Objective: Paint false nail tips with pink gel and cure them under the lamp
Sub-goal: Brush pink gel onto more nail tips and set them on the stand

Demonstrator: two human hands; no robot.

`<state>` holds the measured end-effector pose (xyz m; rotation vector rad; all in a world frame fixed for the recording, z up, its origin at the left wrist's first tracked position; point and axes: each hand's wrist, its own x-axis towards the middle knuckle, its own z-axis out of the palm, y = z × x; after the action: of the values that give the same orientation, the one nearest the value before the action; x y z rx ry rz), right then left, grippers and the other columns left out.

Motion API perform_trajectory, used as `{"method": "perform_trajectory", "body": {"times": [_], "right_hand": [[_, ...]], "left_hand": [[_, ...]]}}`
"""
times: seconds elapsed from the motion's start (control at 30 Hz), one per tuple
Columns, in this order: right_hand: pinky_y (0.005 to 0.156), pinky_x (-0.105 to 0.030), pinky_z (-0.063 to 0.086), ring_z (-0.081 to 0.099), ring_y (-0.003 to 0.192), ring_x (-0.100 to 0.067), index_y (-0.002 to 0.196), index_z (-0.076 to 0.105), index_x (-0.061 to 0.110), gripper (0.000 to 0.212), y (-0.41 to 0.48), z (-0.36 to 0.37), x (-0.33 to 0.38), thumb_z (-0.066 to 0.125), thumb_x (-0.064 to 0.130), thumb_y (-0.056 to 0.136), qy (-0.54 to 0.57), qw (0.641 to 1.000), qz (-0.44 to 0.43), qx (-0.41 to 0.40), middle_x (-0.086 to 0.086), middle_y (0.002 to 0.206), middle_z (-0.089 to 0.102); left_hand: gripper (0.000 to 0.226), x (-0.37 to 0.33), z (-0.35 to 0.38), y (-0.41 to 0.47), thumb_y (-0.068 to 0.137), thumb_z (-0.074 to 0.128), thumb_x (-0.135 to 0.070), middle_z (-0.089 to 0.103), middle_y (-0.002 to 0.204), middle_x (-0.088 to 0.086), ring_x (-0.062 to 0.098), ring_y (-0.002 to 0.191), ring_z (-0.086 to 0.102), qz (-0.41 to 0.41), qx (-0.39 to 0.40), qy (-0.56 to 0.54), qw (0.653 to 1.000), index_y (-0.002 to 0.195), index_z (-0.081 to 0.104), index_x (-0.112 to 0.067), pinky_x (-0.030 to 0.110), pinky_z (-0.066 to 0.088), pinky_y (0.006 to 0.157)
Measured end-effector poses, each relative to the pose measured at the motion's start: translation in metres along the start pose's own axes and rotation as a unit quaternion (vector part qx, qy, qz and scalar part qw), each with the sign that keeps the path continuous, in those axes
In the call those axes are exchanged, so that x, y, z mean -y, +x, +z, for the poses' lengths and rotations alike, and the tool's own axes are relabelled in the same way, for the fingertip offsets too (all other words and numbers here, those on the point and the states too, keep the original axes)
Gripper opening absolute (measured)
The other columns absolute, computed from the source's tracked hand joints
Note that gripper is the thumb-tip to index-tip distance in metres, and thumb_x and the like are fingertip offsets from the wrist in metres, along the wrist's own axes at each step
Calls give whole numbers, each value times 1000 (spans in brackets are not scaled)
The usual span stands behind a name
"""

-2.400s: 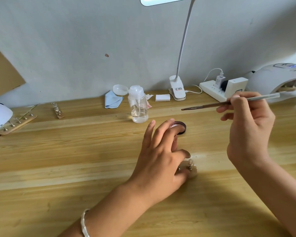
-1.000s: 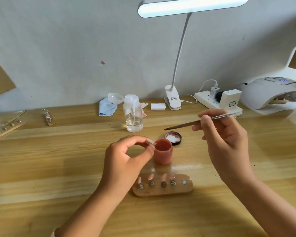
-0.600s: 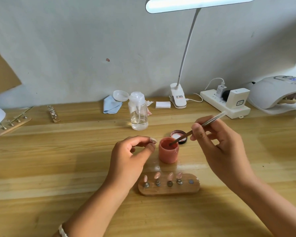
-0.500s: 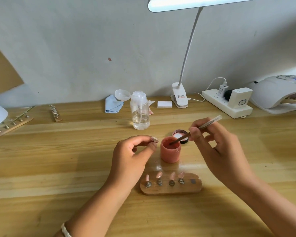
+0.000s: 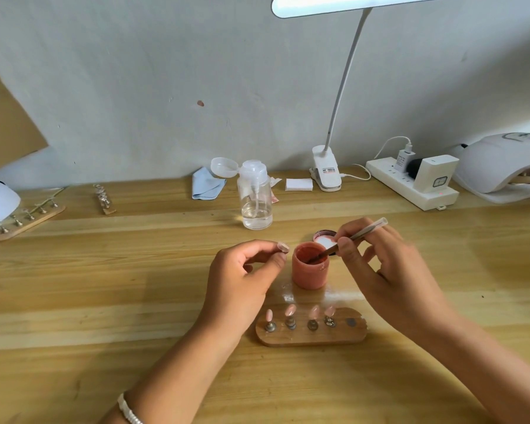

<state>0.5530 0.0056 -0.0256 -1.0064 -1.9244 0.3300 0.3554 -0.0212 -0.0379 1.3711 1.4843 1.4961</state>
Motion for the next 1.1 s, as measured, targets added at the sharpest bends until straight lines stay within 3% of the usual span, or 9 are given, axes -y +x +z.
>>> {"method": "perform_trajectory", "body": {"times": [0.13,0.2,0.37,0.5,0.67,0.87,1.1], "right_hand": [[67,-11,40,55,87,2,92,60,30,11,0,0,0,57,22,98,1,1000,-2,-3,26,91,62],[67,-13,42,59,86,-4,90,59,31,12,1,-1,1,57,22,99,17,1000,0,-27,21,89,65],[63,-10,43,67,79,-6,91,63,31,14,5,-9,0,57,25,102,140,981,53,-119,15,83,72],[60,-39,48,65,71,-24,90,66,29,16,9,-10,-3,57,24,102,192,963,105,-156,8,79,74],[64,-17,49,67,76,-4,91,67,20,17,13,-12,-2,56,12,102,274,939,125,-164,10,77,73],[63,-21,49,66,75,-9,83,66,21,13,14,-15,2,53,19,87,341,918,121,-163,10,80,70],[65,-21,50,66,78,-11,76,73,35,31,12,-13,4,52,16,88,353,922,95,-126,10,85,69]], "left_hand": [[13,0,0,0,84,76,-10,77,86,-10,6,85,70,-5,1,1,1000,86,78,-23,29,52,85],[14,0,0,1,84,76,-10,77,86,-10,6,85,70,-8,2,-9,1000,84,78,-24,22,52,82],[11,-2,0,1,84,76,-10,78,85,-6,13,88,71,-22,0,-34,999,87,78,-20,16,52,78],[14,-3,0,0,82,77,-8,78,84,-7,8,84,72,-19,1,-35,999,85,79,-22,14,53,76],[15,-2,0,0,81,79,-11,78,85,-10,2,84,72,-21,-3,-39,999,86,79,-25,10,50,73],[12,-3,1,0,79,80,-13,78,85,-8,4,82,71,-27,11,-47,998,83,79,-23,12,52,75],[11,-5,2,-2,78,81,-13,78,85,-6,6,83,71,-29,26,-63,997,83,79,-23,13,52,73]]}}
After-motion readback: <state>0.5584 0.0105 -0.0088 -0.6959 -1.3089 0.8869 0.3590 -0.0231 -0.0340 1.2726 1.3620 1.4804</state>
